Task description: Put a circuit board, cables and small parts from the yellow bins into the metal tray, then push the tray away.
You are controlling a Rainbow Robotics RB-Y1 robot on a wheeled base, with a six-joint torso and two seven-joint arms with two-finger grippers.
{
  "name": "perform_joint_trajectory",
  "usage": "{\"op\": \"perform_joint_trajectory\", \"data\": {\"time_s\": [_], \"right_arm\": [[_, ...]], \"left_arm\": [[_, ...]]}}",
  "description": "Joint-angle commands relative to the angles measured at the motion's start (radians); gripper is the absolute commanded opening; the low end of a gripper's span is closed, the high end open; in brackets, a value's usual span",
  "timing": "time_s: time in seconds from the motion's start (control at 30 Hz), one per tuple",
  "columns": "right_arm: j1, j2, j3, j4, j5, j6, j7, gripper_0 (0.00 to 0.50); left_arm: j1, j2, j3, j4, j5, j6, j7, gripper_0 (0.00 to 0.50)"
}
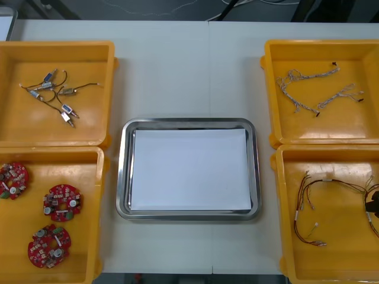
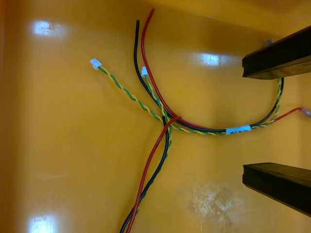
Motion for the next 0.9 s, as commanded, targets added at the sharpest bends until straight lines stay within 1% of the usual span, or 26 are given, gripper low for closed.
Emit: {"op": "perform_joint_trajectory", "data": {"time_s": [0.03, 0.2, 0.47, 0.63, 0.77, 0.9], "right_arm": [[0.033, 0.018, -0.004, 0.007, 0.021, -0.023, 0.040, 0.500], [0.038, 0.023, -0.001, 0.014, 0.027, -0.025, 0.049, 0.500], [0.053, 0.023, 0.033, 0.028, 0.046, -0.074, 0.050, 0.500], [0.053, 0.023, 0.064, 0.060, 0.047, -0.130, 0.050, 0.500], [0.053, 0.024, 0.065, 0.060, 0.050, -0.129, 0.054, 0.500], [0.053, 0.024, 0.071, 0.068, 0.052, -0.132, 0.054, 0.500]], "left_arm": [[-0.088, -0.065, -0.026, -0.027, -0.024, 0.072, 0.218, 0.500], [-0.157, -0.119, -0.052, -0.027, -0.076, 0.166, 0.342, 0.500], [-0.177, -0.189, -0.068, -0.025, -0.151, 0.170, 0.556, 0.500], [-0.177, -0.243, -0.072, -0.027, -0.206, 0.170, 0.629, 0.500], [-0.177, -0.317, -0.063, -0.021, -0.254, 0.170, 0.645, 0.500], [-0.177, -0.374, -0.055, -0.021, -0.291, 0.170, 0.660, 0.500]]}}
